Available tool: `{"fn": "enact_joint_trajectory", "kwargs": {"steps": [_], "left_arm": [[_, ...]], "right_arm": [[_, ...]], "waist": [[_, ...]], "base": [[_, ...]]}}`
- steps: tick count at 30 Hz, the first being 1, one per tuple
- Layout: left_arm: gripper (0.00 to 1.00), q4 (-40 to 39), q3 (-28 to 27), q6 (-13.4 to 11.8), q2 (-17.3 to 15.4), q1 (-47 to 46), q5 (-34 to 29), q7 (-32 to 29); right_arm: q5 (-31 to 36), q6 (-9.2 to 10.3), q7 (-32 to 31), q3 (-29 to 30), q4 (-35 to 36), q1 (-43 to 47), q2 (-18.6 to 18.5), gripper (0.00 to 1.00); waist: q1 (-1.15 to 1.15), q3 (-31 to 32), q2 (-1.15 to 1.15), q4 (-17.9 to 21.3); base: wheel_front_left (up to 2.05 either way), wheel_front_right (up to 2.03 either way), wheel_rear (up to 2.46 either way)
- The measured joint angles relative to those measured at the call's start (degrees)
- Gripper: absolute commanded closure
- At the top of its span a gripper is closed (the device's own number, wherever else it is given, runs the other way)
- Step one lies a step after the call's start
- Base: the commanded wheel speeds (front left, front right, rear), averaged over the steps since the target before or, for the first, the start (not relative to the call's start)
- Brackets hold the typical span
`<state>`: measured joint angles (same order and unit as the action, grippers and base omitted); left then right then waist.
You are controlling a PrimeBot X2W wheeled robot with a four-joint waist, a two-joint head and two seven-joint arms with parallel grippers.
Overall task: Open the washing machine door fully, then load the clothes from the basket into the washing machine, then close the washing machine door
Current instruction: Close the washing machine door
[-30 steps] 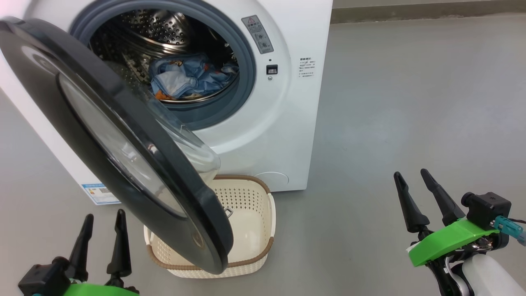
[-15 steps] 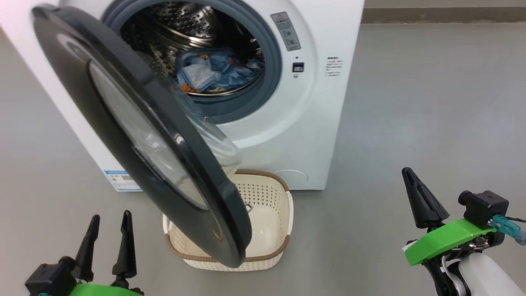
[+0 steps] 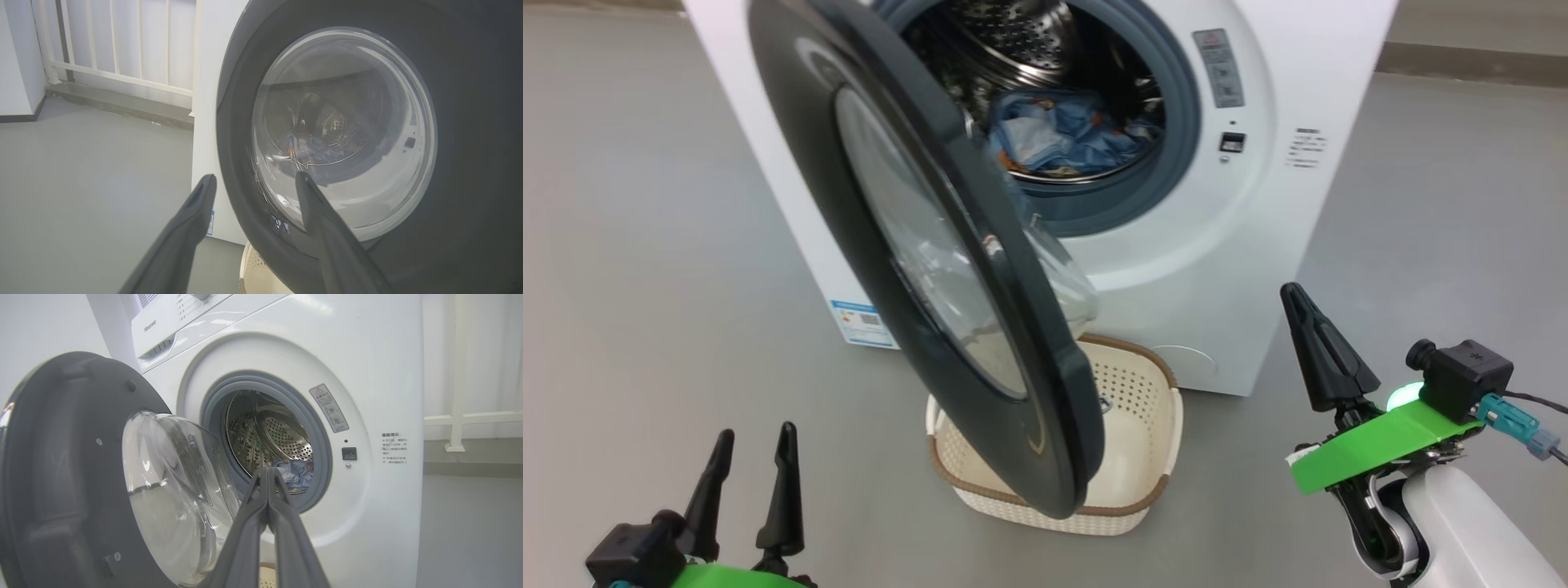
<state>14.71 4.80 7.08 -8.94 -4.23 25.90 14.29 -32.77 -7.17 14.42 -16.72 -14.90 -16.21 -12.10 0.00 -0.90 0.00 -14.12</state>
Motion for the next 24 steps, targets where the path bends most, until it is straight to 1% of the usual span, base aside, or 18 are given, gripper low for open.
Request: {"fn": "enact_joint_trajectory", "kwargs": {"steps": [4,10,16,19,24], "left_arm": [[0.0,0.01,0.02,0.0,-0.33,0.02,0.27,-0.15],[0.0,0.22,0.26,0.0,-0.29,0.06,0.7,-0.16],[0.0,0.46,0.24,-0.08,-0.3,0.09,0.79,-0.16],[0.0,0.54,0.26,-0.08,-0.31,0.09,0.84,-0.16],[0.0,0.56,0.29,-0.09,-0.33,0.09,1.2,-0.16]], "right_arm": [[0.66,0.0,0.07,-0.05,3.92,-0.46,0.37,1.0],[1.51,0.0,0.13,-0.63,12.99,-1.29,1.9,1.0],[1.46,0.0,0.18,-7.04,20.12,-1.13,2.01,1.0],[1.37,0.0,0.3,-10.82,20.59,-0.9,1.02,1.0],[0.51,0.0,0.3,-15.37,20.53,-0.62,-0.4,1.0]], "waist": [[0.0,0.27,0.0,-2.47],[0.0,0.69,0.0,-5.55],[0.0,1.25,0.0,-7.54],[0.0,1.66,0.0,-8.16],[0.0,2.01,0.0,-8.93]], "base": [[0.0,0.0,0.0],[0.0,0.0,0.0],[0.0,0.0,0.0],[0.0,0.0,0.0],[0.0,0.0,0.0]]}}
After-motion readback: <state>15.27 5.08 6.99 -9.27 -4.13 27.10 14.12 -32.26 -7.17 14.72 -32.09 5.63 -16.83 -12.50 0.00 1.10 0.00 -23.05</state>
